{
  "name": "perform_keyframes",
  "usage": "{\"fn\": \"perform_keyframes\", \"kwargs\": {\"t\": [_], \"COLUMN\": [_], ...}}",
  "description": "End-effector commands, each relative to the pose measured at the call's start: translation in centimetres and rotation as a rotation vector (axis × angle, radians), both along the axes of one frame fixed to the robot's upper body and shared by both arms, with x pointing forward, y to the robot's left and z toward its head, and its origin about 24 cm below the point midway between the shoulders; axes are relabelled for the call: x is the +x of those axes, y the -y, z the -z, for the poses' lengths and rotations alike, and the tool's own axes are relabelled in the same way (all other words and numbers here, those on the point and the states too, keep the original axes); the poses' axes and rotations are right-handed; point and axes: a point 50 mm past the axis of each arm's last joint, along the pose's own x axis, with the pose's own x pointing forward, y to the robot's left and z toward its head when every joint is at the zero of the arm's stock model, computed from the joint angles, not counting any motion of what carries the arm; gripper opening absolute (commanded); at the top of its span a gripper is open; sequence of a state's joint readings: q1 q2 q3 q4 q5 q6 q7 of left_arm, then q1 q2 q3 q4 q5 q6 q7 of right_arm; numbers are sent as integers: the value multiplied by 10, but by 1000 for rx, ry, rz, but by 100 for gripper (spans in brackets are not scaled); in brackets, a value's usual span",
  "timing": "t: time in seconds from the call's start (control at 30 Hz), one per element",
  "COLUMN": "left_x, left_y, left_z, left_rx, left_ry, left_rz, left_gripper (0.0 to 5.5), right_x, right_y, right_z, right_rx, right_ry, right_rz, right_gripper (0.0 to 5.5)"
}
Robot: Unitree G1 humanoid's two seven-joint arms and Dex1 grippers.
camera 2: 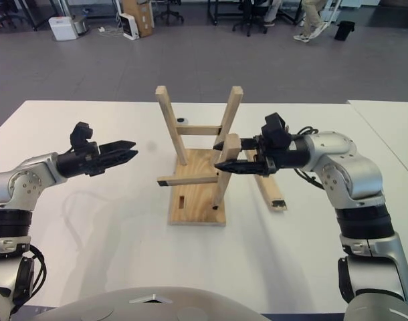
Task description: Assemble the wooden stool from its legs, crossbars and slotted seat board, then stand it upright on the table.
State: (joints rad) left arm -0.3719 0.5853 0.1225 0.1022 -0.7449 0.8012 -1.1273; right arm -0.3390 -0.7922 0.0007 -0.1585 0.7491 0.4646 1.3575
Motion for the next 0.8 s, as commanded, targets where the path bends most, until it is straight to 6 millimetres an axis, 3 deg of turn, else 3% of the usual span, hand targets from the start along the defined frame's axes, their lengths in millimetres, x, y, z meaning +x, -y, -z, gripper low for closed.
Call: {"fn": "perform_keyframes", "kwargs": {"t": [0.03,0.13,0.33,0.5,0.67,0.8], "left_x": [-1,0,-4,-8,-12,-12], "left_y": [0,2,6,9,11,15], "left_z": [0,2,5,8,10,11], "left_rx": [-1,-2,-14,-19,-27,-34], "left_ry": [0,-3,-6,-9,-14,-17], "left_rz": [5,8,6,-1,-11,-13], "left_gripper": [386,386,386,386,386,386], "right_x": [-22,-24,-5,-11,-25,-11], "right_y": [4,10,26,24,22,41], "right_z": [45,52,66,78,90,100], "right_rx": [-116,-136,-154,-197,-365,-486], "right_ry": [-220,-276,-363,-390,-353,-351], "right_rz": [18,27,79,43,-35,78], "right_gripper": [204,204,204,204,204,204]}}
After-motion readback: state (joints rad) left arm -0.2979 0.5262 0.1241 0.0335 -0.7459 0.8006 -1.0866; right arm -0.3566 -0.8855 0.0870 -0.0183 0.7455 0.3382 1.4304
